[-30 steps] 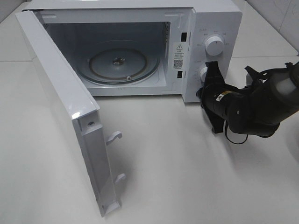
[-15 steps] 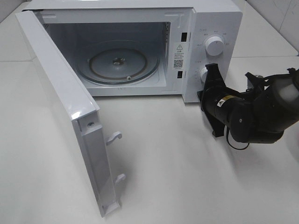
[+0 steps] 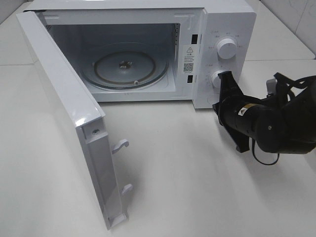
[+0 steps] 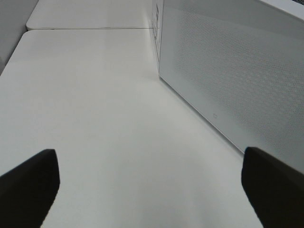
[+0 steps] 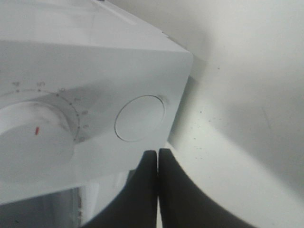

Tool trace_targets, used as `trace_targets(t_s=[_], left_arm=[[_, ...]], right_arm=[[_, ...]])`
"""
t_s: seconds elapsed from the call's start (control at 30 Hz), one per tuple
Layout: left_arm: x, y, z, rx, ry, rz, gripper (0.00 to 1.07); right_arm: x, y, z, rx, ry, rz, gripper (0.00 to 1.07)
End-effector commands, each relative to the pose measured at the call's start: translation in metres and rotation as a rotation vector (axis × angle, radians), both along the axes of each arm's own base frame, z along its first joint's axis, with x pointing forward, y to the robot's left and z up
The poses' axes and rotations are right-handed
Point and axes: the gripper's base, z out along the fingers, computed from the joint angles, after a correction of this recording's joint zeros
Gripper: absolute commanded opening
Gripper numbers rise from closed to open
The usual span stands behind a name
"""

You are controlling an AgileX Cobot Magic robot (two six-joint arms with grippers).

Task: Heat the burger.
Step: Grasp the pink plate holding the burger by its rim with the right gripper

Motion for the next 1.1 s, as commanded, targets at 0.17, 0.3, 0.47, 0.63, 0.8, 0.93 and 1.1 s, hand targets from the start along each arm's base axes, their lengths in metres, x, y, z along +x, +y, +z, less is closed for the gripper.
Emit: trace_targets(t_s=[0.17,0.3,0.47,0.63,0.8,0.93,1.1], left_arm=[[-0.002,0.000,-0.001,0.001,-0.010,0.003,0.95],[-0.002,0.000,-0.001,0.001,-0.010,0.003,0.95],[-0.002,0.000,-0.001,0.001,-0.010,0.003,0.95],[-0.002,0.000,-0.001,0.001,-0.010,0.003,0.95],[-0.002,0.000,-0.001,0.001,-0.010,0.003,0.95],[-0.002,0.000,-0.001,0.001,-0.010,0.003,0.95],[-0.002,0.000,-0.001,0.001,-0.010,0.003,0.95]], right_arm=[[-0.020,0.002,0.035,-0.378,0.080,0.376,0.00],[-0.034,0.002,0.047,-0.562,0.115,0.618,0.00],[-0.057,0.003,0.060,-0.683,0.180,0.926,0.01],[-0.071,0.000,0.065,-0.744,0.234,1.099,0.30],[-0.079,-0.007,0.075,-0.931,0.285,1.375,0.89],[-0.076,-0.015,0.082,-0.953,0.357,1.423,1.01],[-0.066,-0.033,0.087,-0.953,0.414,1.355,1.01]])
